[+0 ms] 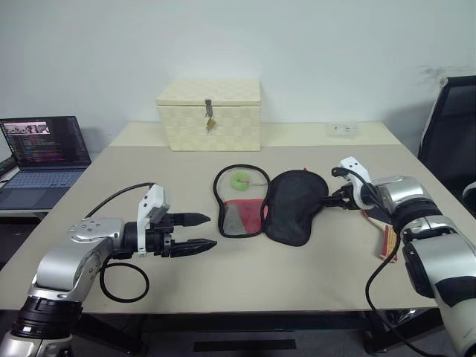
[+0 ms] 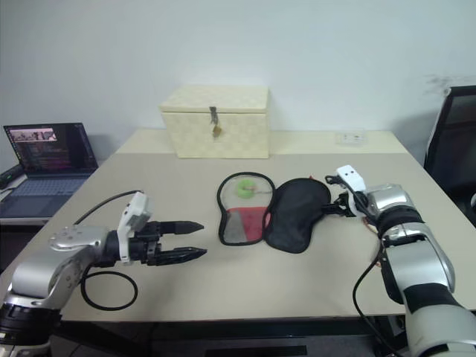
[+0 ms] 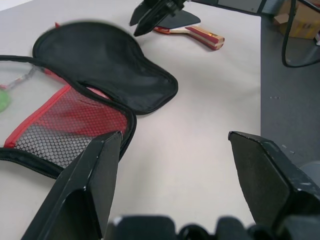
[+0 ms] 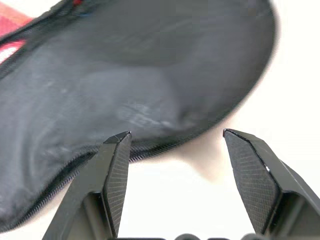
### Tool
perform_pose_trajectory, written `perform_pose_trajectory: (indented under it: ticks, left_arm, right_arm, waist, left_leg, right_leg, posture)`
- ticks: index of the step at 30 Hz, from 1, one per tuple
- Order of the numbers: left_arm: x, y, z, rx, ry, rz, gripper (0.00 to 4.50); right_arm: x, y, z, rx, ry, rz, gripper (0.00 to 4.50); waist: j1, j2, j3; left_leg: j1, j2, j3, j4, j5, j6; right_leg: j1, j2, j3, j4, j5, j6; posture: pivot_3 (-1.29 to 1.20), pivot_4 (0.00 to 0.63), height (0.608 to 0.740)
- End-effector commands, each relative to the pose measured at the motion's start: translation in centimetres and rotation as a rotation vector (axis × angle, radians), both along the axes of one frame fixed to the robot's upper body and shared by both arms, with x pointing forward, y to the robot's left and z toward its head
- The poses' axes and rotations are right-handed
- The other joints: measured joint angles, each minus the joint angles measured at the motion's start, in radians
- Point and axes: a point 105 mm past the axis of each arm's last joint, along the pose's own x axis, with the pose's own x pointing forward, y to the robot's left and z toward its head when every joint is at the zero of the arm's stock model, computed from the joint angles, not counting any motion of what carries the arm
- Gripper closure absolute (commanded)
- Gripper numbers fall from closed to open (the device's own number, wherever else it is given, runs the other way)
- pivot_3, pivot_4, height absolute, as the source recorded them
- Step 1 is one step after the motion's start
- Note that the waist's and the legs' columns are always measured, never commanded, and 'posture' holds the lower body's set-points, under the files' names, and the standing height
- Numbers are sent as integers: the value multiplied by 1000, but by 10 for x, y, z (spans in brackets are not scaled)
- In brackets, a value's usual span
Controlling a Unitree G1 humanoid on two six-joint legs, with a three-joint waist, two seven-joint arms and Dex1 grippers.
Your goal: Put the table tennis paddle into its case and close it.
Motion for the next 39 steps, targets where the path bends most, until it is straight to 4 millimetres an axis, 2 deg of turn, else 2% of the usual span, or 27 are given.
perform_pose_trajectory:
  ticks: [1, 4, 7, 15, 25, 33, 39]
  left_arm:
    - [0, -3, 11, -2, -54, -22, 793]
    - [1, -3, 11, -4, -53, -24, 793]
    - [1, -3, 12, -8, -52, -27, 793]
    - [4, -4, 13, -12, -50, -35, 793]
    - [4, -3, 13, -7, -48, -28, 793]
    - [3, -1, 12, -4, -50, -12, 793]
    - [3, 1, 12, -5, -51, -2, 793]
  right_arm:
    - [-4, -5, 17, 111, -35, -27, 1322]
    - [-19, 10, 18, 222, -14, 11, 1322]
    - [-40, 30, 10, 263, -20, 27, 1322]
    - [-66, 65, -14, 304, -132, -91, 1322]
    - [-66, 83, -29, 297, -185, -194, 1322]
    - [-74, 109, -39, 263, -196, -128, 1322]
    - [-69, 105, -31, 216, -300, -156, 1322]
  waist:
    - [0, 0, 0]
    - [0, 0, 0]
    - [0, 0, 0]
    - [3, 0, 0]
    - [2, 0, 0]
    - [-1, 0, 0]
    - [-1, 0, 0]
  left_leg:
    - [0, 0, 0, 0, 0, 0]
    - [0, 1, 0, 0, 0, 0]
    - [-1, 1, -2, 1, 0, 0]
    - [0, 0, -3, 3, 0, 0]
    - [2, 0, -1, 3, 1, -1]
    - [2, 1, -1, 2, 0, -1]
    - [3, 1, -1, 3, 1, -1]
  right_leg:
    - [0, 0, 0, 0, 0, 0]
    - [0, 0, 0, 0, 0, 0]
    - [0, 0, -1, 1, 0, 0]
    - [0, 0, -1, 6, 0, 0]
    - [0, 1, 0, 9, 0, 0]
    - [0, 2, 1, 9, 0, 0]
    - [0, 2, 1, 9, -1, 0]
  posture:
    - [0, 150, 740]
    - [0, 150, 740]
    - [0, 150, 740]
    - [0, 150, 740]
    - [0, 150, 740]
    - [0, 150, 740]
    - [0, 150, 740]
